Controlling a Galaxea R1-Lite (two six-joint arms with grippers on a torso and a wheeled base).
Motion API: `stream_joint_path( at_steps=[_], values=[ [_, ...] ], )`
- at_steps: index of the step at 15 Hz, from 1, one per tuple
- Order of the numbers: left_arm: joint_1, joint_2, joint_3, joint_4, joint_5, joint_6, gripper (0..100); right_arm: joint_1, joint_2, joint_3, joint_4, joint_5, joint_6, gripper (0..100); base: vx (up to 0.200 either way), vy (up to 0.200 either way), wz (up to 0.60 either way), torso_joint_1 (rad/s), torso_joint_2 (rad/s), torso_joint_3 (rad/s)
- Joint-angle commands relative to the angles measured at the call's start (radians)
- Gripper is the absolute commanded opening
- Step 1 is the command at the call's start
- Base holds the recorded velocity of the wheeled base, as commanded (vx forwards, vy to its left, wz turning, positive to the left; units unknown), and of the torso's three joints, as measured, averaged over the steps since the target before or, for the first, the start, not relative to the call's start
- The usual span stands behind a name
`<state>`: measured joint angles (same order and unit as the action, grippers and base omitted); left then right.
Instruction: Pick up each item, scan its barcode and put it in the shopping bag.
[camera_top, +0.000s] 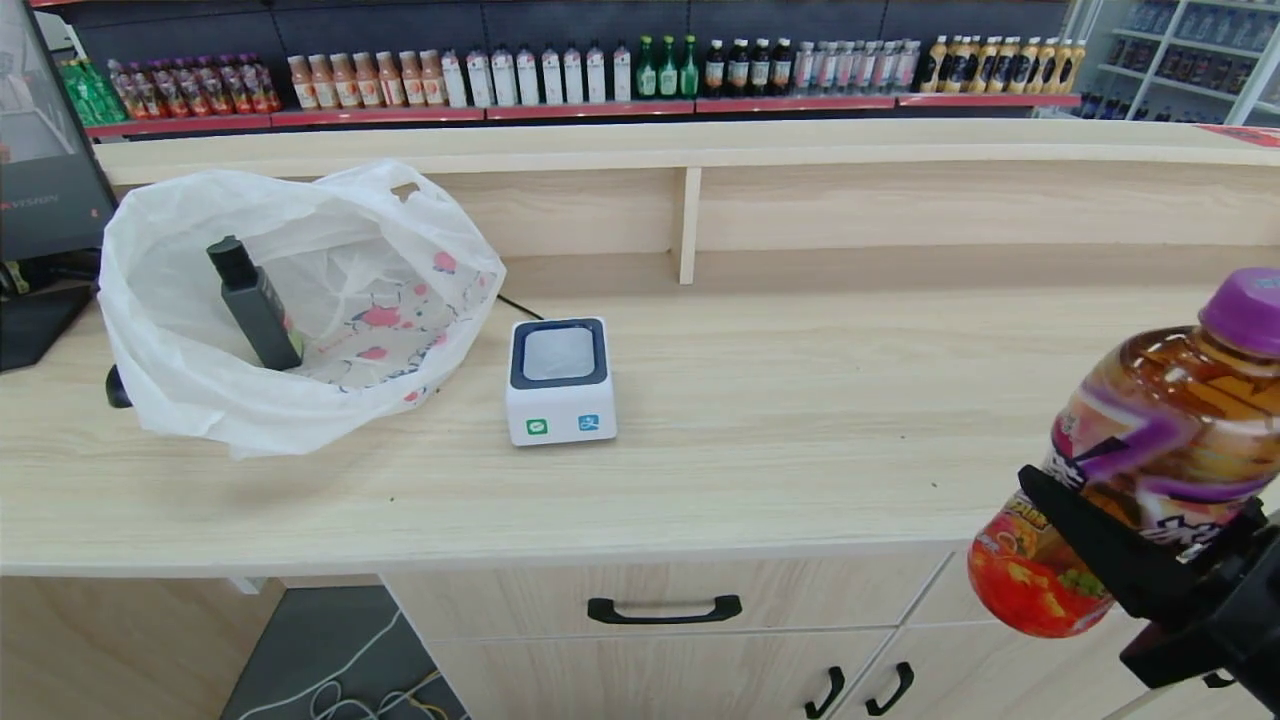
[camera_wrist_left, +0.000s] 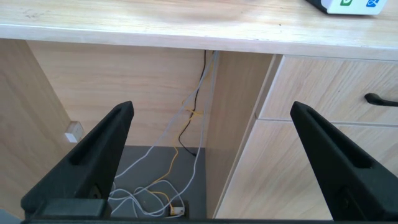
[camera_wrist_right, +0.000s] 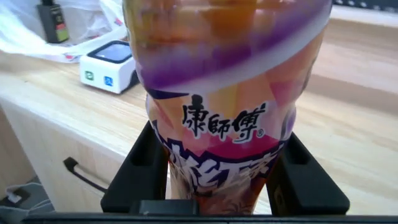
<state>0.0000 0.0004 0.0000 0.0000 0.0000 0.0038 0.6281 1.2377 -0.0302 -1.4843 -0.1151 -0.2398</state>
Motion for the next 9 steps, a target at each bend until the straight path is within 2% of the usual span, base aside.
stream_joint_path(
  at_steps=[1, 2, 4, 7, 9],
  values=[
    [-0.002, 0.0, 0.0, 0.0, 0.0, -0.001, 100, 0.001, -0.02, -0.005, -0.001, 0.052, -0.032, 0, 0.0, 0.0, 0.0, 0.0, 0.0, 0.0],
    [0.0, 0.0, 0.0, 0.0, 0.0, 0.001, 100, 0.001, -0.014, -0.016, 0.001, 0.103, -0.101, 0, 0.0, 0.0, 0.0, 0.0, 0.0, 0.0],
    [0.0, 0.0, 0.0, 0.0, 0.0, -0.001, 100, 0.012, 0.011, -0.031, 0.001, 0.107, -0.196, 0, 0.0, 0.0, 0.0, 0.0, 0.0, 0.0],
    [0.0, 0.0, 0.0, 0.0, 0.0, -0.001, 100, 0.051, -0.014, 0.03, 0.004, 0.107, -0.368, 0, 0.0, 0.0, 0.0, 0.0, 0.0, 0.0],
    [0.0, 0.0, 0.0, 0.0, 0.0, -0.001, 100, 0.061, -0.015, 0.03, 0.007, 0.155, -0.5, 0, 0.0, 0.0, 0.0, 0.0, 0.0, 0.0]
  ],
)
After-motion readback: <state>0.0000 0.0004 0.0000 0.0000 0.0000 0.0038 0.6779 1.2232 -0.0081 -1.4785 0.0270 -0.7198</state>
